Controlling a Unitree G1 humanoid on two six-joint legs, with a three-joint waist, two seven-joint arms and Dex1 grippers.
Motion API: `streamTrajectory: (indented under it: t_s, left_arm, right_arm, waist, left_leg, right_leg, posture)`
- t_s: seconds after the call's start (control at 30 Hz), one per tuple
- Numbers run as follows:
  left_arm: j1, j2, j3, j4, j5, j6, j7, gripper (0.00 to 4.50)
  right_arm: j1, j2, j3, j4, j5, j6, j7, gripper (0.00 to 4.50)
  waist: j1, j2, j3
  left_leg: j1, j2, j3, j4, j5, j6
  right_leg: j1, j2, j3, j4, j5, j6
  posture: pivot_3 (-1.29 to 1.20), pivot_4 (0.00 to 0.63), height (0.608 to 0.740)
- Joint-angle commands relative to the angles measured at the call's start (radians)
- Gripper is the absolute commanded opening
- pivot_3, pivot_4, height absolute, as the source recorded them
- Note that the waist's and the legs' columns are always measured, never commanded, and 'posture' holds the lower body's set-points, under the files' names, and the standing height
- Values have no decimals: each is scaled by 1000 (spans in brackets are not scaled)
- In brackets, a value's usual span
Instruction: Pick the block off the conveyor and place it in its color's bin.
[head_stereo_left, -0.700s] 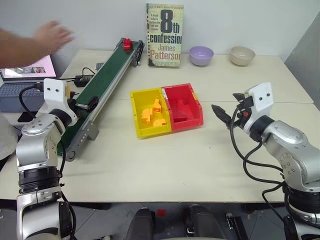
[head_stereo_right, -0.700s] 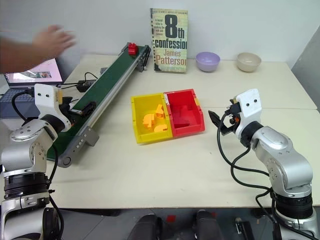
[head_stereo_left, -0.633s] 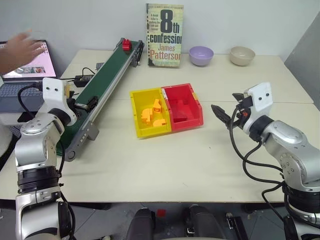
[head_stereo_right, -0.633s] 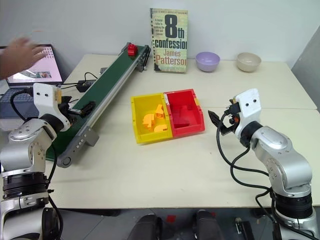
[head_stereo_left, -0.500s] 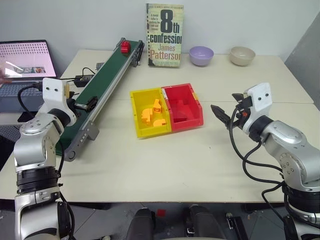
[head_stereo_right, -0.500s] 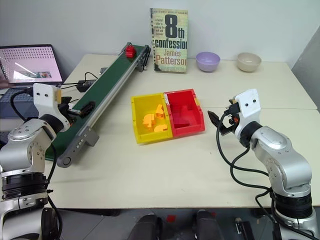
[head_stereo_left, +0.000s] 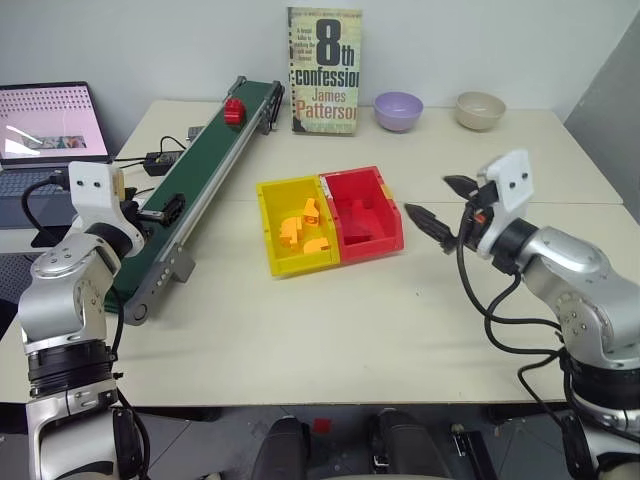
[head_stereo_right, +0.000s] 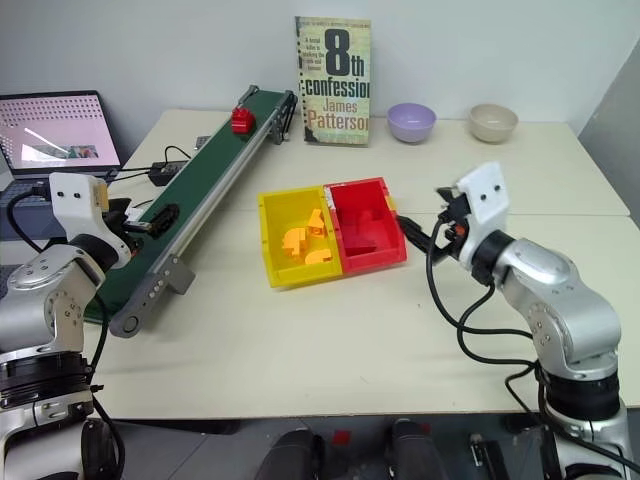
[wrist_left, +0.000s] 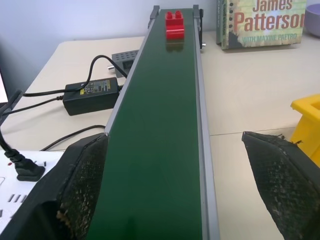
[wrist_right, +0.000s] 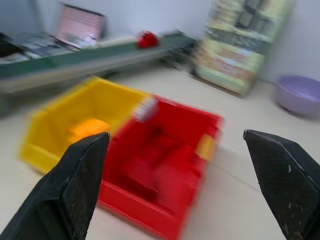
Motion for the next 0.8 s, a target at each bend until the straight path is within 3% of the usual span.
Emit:
streamTrajectory:
  t_s: [0.03,0.3,0.8]
  left_arm:
    - [-15,4,24,-11,-21,-23,0,4445]
    - [-34,18,16,16,-27,-17,-25,4445]
    - [-70,6,-4,79,-20,-9,-25,4445]
  right_arm:
    - [-20,-16,-12,-10,64,-5,70,4500]
    - [-40,-33,19,-31,143,27,142,4500]
    - [-29,-45,23,-72,213,52,144,4500]
  waist:
    - [1,0,0]
    - [3,0,0]
    - [3,0,0]
  left_leg:
    - [0,0,0,0,0,0]
    - [-2,0,-1,0,0,0]
    - [-2,0,-2,0,0,0]
  right_leg:
    - [0,0,0,0,0,0]
    - [0,-1,0,-1,0,0]
    - [0,-2,0,-1,0,0]
  posture:
    - [0,150,740]
    - [0,150,740]
    - [0,150,740]
